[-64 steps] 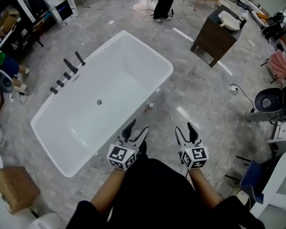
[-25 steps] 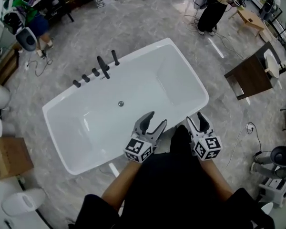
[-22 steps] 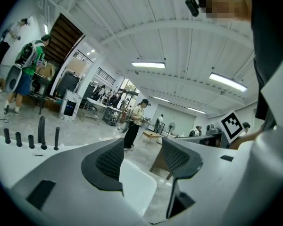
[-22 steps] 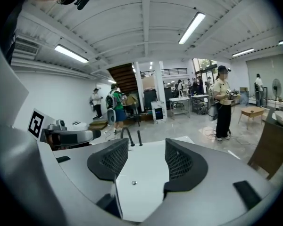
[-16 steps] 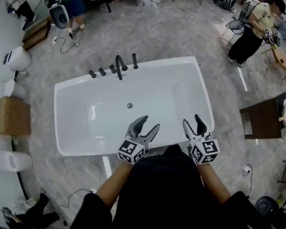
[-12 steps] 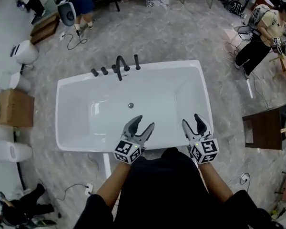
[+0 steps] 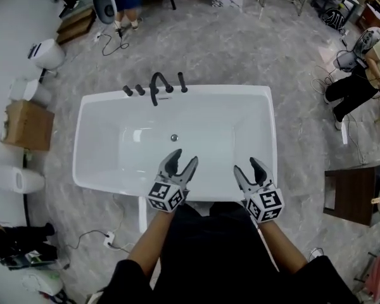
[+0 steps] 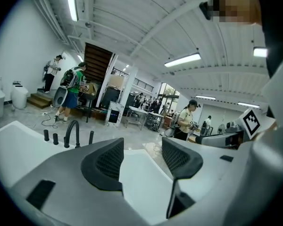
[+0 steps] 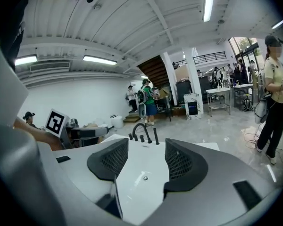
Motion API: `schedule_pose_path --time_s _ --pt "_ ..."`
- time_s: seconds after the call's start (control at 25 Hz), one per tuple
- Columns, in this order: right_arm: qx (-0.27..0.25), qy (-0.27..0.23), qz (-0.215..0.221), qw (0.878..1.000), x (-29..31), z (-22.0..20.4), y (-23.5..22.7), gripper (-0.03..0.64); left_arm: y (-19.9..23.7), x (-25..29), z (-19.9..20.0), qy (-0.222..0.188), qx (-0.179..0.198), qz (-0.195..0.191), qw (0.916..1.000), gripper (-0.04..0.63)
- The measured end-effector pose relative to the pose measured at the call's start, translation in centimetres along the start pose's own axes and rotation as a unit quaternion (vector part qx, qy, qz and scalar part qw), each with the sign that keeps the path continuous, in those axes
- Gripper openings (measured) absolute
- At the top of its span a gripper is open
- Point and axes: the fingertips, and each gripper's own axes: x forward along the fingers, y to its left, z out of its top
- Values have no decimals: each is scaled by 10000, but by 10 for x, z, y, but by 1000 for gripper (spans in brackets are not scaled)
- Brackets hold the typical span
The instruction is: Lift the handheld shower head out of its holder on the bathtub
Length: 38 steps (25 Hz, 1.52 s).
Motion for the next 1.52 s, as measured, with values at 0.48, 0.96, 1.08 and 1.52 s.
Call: schedule_pose_path --time_s 0.48,0.96,1.08,1.52 --pt "112 -6 -30 9999 29 5 -4 216 71 73 15 -135 -44 377 9992 232" --pt "225 219 -184 9993 73 -18 -1 216 146 166 -6 -34 -178 483 9987 232" --pt "190 280 -222 9992 85 -25 -4 216 166 186 -12 -28 -244 543 9982 232" --pt "370 523 -384 9972 130 -68 -3 216 248 242 -33 32 -288 758 9967 232"
